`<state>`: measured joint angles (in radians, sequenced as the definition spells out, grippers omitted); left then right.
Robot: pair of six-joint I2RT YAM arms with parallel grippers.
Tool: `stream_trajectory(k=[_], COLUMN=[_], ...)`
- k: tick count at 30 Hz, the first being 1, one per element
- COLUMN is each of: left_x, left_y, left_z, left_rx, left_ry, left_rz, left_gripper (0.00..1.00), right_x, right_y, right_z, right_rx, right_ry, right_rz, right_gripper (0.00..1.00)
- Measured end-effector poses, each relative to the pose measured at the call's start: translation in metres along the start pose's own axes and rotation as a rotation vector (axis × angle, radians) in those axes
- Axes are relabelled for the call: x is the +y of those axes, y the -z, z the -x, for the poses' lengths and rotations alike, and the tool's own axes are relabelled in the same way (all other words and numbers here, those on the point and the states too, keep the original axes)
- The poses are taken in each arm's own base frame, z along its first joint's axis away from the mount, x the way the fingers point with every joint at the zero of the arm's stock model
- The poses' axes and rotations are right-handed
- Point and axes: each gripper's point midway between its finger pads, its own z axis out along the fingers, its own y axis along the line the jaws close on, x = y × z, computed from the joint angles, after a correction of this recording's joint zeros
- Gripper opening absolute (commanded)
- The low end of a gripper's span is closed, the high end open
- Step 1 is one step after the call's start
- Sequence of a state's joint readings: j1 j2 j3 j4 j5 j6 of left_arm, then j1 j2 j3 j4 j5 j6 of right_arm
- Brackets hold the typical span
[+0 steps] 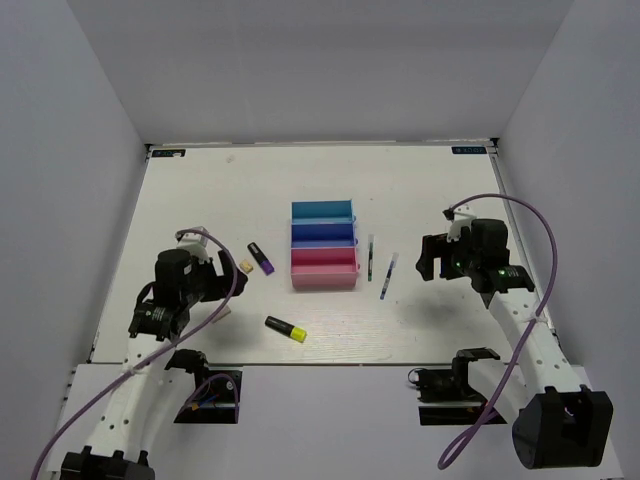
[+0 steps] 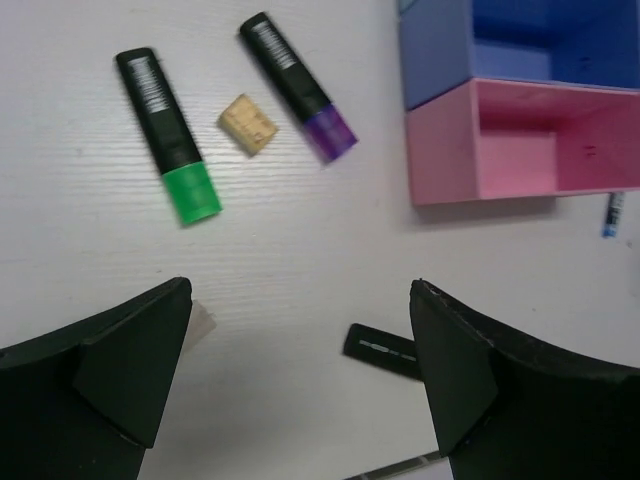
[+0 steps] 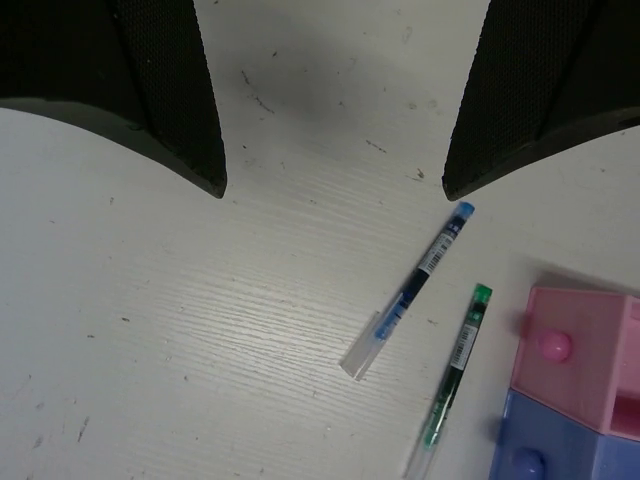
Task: Sort the stationery into containers
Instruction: Pick up the pen from the center of the board.
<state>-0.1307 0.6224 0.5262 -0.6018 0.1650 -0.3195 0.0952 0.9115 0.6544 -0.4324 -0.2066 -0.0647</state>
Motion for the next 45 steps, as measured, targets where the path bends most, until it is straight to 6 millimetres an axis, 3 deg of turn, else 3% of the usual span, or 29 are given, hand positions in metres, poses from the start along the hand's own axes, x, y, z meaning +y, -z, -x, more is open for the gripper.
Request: stream_trajectory(k=[3, 13, 16, 17, 18, 19, 21, 22, 23, 24, 25, 28, 35, 45], left_x=[-0.011, -0.007, -0.004, -0.002, 0.001, 0.003, 0.010, 0.013, 0.018, 0.021, 0.026, 0.038, 0.061, 0.085], left_y=[0.001, -0.012, -0.015, -0.017, -0.018, -0.019, -0.023, -0.025, -0.028, -0.031, -0.033, -0.044, -0.079, -0.118], left_z=[0.002, -0.014, -0.018, -0.020, -0.020, -0.022, -0.024, -0.025, -0.024, -0.023, -0.021, -0.010, 0.004, -0.006], left_rx=[-0.002, 0.101, 0.125, 0.131, 0.136, 0.144, 0.167, 0.182, 0.197, 0.211, 0.223, 0.249, 0.342, 0.446], left_ry=[-0.004, 0.022, 0.030, 0.032, 0.033, 0.040, 0.047, 0.050, 0.047, 0.049, 0.049, 0.049, 0.042, 0.025], left_rz=[-0.062, -0.050, -0.032, -0.021, -0.009, 0.005, 0.045, 0.068, 0.097, 0.119, 0.150, 0.241, 0.388, 0.494], left_gripper=[1.00, 0.99, 0.91, 0.86, 0.65, 0.49, 0.04, 0.00, 0.00, 0.06, 0.29, 0.57, 0.64, 0.62], right_x=[0.003, 0.005, 0.006, 0.006, 0.006, 0.006, 0.008, 0.009, 0.010, 0.012, 0.012, 0.014, 0.014, 0.011], right_y=[0.002, 0.004, 0.005, 0.005, 0.005, 0.005, 0.005, 0.004, 0.004, 0.003, 0.003, 0.003, 0.003, 0.004], right_z=[0.005, -0.001, -0.001, -0.002, -0.003, -0.004, -0.007, -0.008, -0.010, -0.012, -0.014, -0.016, -0.016, -0.019], right_rx=[-0.009, 0.015, 0.013, 0.011, 0.010, 0.012, 0.022, 0.028, 0.034, 0.043, 0.052, 0.058, 0.058, 0.072], right_ry=[-0.005, 0.021, 0.041, 0.055, 0.079, 0.095, 0.099, 0.101, 0.102, 0.100, 0.104, 0.116, 0.123, 0.120], right_rz=[0.013, 0.031, 0.037, 0.042, 0.046, 0.053, 0.068, 0.074, 0.082, 0.092, 0.098, 0.111, 0.111, 0.097], right_gripper=[0.90, 0.90, 0.90, 0.61, 0.22, 0.00, 0.00, 0.04, 0.59, 0.73, 0.73, 0.71, 0.70, 0.71])
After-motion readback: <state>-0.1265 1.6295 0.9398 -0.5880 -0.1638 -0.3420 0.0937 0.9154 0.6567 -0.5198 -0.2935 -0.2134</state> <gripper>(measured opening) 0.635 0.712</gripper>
